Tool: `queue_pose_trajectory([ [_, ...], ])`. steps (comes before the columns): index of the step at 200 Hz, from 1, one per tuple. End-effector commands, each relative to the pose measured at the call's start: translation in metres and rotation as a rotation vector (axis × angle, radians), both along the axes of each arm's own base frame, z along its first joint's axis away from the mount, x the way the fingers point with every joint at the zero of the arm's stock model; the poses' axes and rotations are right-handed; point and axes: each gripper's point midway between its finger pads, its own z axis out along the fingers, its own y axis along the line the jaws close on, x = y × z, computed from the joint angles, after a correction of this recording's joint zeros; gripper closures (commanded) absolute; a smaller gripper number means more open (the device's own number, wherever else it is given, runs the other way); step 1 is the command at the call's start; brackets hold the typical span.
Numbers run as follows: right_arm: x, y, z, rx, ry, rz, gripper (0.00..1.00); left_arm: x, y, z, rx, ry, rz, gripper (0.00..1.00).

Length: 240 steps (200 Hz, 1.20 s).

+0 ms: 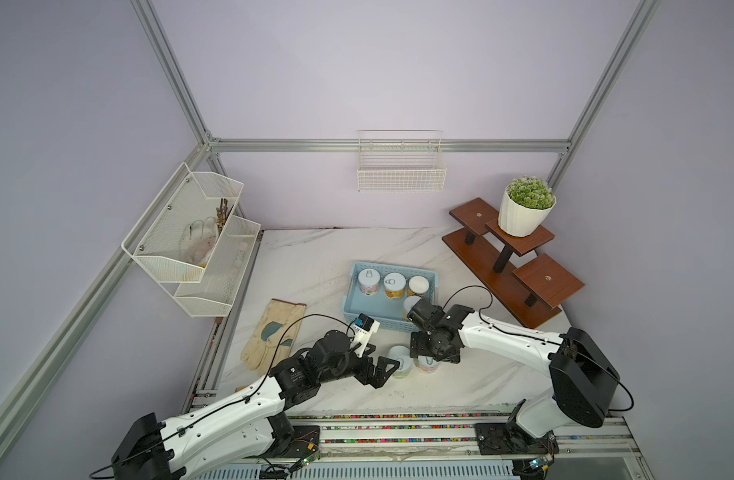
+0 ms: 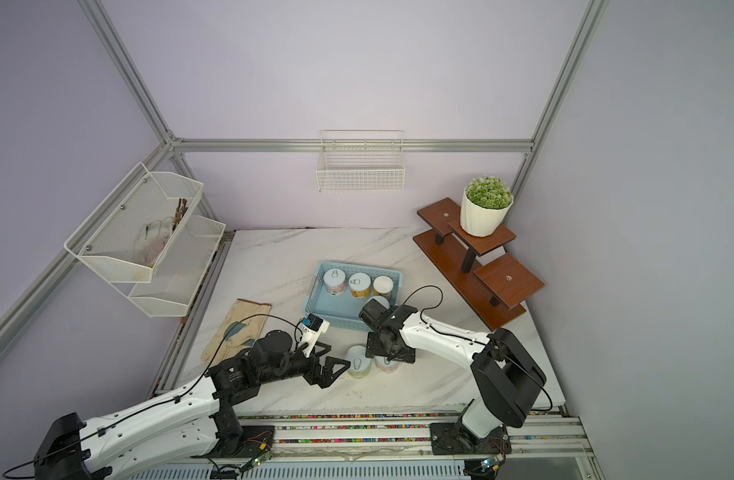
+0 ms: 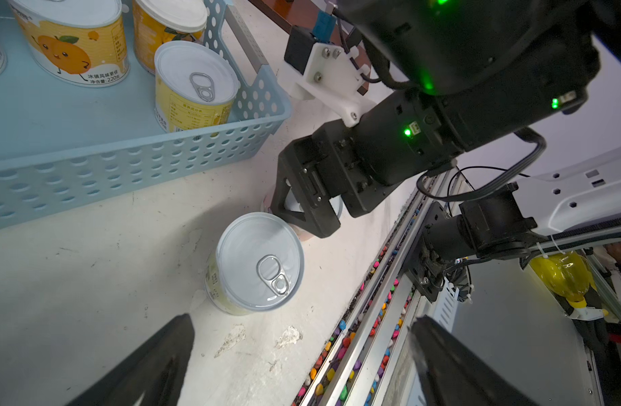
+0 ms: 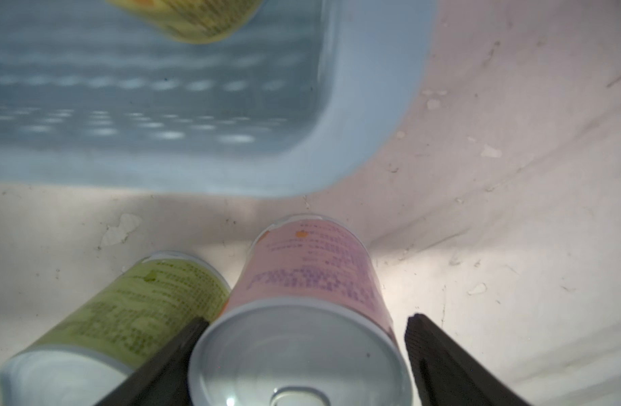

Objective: Put the canned food in the basket
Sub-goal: Pick up the canned food from the center of the board, then place the canned food in the basket.

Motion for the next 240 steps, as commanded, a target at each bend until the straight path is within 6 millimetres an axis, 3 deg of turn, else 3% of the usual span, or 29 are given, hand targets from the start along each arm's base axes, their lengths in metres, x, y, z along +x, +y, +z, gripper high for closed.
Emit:
queue_pose_trajectory([
  [1, -0.010, -0.007, 0.004, -0.009, 0.007, -0.012, 0.09, 0.002, -0.006, 0.011, -0.045, -0.013, -0.001, 0.00],
  [91, -0.010, -0.010, 0.007, -0.012, -0.002, -0.014, 0.19, 0.007, -0.003, 0.008, -0.032, -0.016, 0.032, 0.00],
  [129, -0.012, -0.019, 0.027, -0.003, -0.045, -0.029, 0.33, 0.027, 0.002, 0.015, -0.046, -0.036, 0.074, 0.00],
  [133, -0.013, -0.020, 0.032, 0.000, -0.054, -0.031, 0.40, 0.030, 0.002, 0.016, -0.049, -0.035, 0.075, 0.00],
  [167, -0.007, -0.021, 0.067, 0.024, -0.120, -0.021, 0.59, 0.051, 0.005, 0.030, -0.073, -0.055, 0.076, 0.00],
  [211, 0.015, -0.003, 0.108, 0.052, -0.194, 0.029, 0.92, 0.071, 0.004, 0.041, -0.093, -0.074, 0.063, 0.00],
  [227, 0.027, 0.004, 0.121, 0.051, -0.223, 0.042, 1.00, 0.076, 0.006, 0.045, -0.098, -0.080, 0.066, 0.00],
  [240, 0.037, 0.011, 0.130, 0.049, -0.250, 0.050, 1.00, 0.080, 0.008, 0.048, -0.113, -0.086, 0.070, 0.00],
])
